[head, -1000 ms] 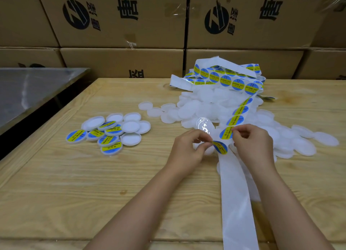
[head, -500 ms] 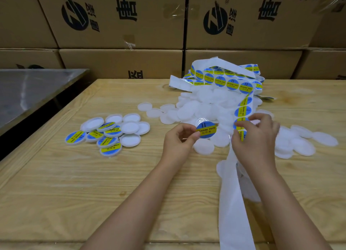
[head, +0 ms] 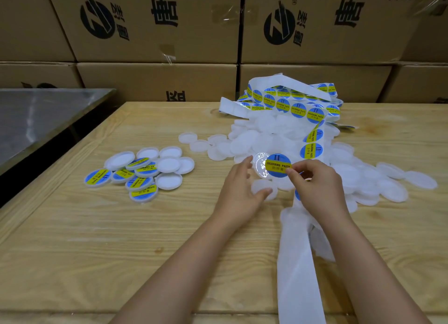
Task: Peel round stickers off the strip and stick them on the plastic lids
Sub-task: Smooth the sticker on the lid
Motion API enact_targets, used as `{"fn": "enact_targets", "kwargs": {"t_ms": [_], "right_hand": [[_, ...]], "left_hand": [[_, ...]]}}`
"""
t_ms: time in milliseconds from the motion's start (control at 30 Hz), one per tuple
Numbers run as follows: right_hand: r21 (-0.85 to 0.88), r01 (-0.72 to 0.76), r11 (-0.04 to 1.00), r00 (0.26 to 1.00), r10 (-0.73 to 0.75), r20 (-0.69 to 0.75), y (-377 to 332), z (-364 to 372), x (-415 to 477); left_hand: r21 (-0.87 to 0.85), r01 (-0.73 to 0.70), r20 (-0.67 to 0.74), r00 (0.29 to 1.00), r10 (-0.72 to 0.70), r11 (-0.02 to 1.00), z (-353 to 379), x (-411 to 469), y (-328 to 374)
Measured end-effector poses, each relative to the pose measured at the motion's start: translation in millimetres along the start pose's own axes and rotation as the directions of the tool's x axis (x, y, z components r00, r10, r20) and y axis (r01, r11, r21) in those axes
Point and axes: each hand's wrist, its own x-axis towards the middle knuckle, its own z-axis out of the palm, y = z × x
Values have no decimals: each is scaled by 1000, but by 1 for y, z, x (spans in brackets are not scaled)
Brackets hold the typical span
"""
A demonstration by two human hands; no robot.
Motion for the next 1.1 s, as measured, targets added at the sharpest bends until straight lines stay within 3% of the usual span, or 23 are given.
{"fn": "enact_targets", "kwargs": {"t_ms": [100,200,267,400,633,733,833,933,1100], "right_hand": [[39,-63,997,998,63,-4,4,-3,3],[55,-89,995,995,87,39,6,-2,3],[90,-113,990,990,104,95,6,0,1],[71,-92,993,985,80,153,5,3,0],[132,-96,987,973,65,220,3,3,-2],[157,-108,982,947,54,317,0,5,-4],[242,-196,950,908,83,411,-4,7,-7],[337,-272,901,889,102,446,-8,10,-10],[253,-211,944,892,80,444,-8,14,-12]], "left_hand": [[370,-52,63,998,31,928,1,-1,-5],[426,-90,76,995,64,900,2,-2,-6],[354,-99,79,994,76,930,0,-2,-4],[-37,-63,106,992,67,997,-8,-4,1],[-472,33,227,970,85,881,-15,-3,11],[-561,99,184,983,7,822,-16,1,8],[-603,115,67,993,-94,789,-14,2,4],[-644,161,40,983,-178,748,-13,5,2],[-582,174,56,983,-175,794,-14,3,4]]}}
